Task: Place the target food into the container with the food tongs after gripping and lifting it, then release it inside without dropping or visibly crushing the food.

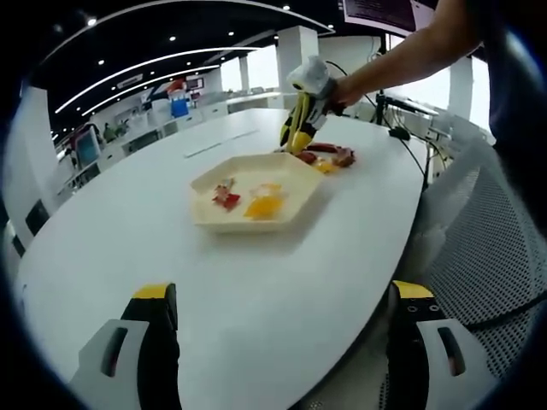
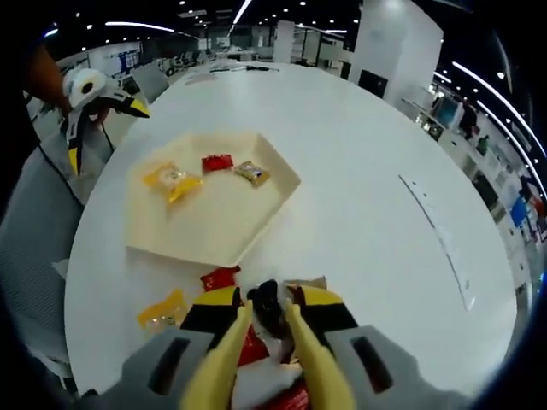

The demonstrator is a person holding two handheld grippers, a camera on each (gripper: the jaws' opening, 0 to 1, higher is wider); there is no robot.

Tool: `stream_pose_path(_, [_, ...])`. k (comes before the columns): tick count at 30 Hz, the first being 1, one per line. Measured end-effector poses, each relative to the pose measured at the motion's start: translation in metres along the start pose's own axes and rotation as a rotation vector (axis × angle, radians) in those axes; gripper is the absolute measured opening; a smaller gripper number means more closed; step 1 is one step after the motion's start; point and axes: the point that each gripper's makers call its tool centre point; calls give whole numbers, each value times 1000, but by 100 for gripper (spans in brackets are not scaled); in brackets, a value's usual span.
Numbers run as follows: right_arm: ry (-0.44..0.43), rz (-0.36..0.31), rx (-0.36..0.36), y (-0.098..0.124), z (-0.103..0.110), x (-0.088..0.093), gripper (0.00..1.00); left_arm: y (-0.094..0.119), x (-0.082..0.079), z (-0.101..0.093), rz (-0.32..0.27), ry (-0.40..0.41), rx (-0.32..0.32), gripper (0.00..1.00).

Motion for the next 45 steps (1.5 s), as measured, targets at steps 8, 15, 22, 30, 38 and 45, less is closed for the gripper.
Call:
stream_pose_path(8, [-108,22,23,-5,-7,2,21,0,2,0,4,4,1,99])
stream_pose_path(15, [-156,44,51,-2,-10,5,19,0,2,0,6,4,4,99])
stream_pose_path(22, [-158,41,60,3,-11,4,20,0,2,0,4,4,6,99])
stream_pose_path(30, [-179,35,45,11,-11,-2,20,2,-5,1,-30,8,-3,100])
stream_pose_path(38, [-194,22,60,21,-19,-8,20,4,-13,3,-75,-6,-12,100])
stream_pose_path(45, [-197,25,75,34,-26,-15,20,3,-14,2,-78,1,-6,100])
Point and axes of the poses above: the point that each gripper's makers call its tool centre point, and the gripper's own axes: y roughly backward along the fingers, z roughly to its left, x roughly out of its underside, and after that the axes turned 2 degrees about x, right-handed
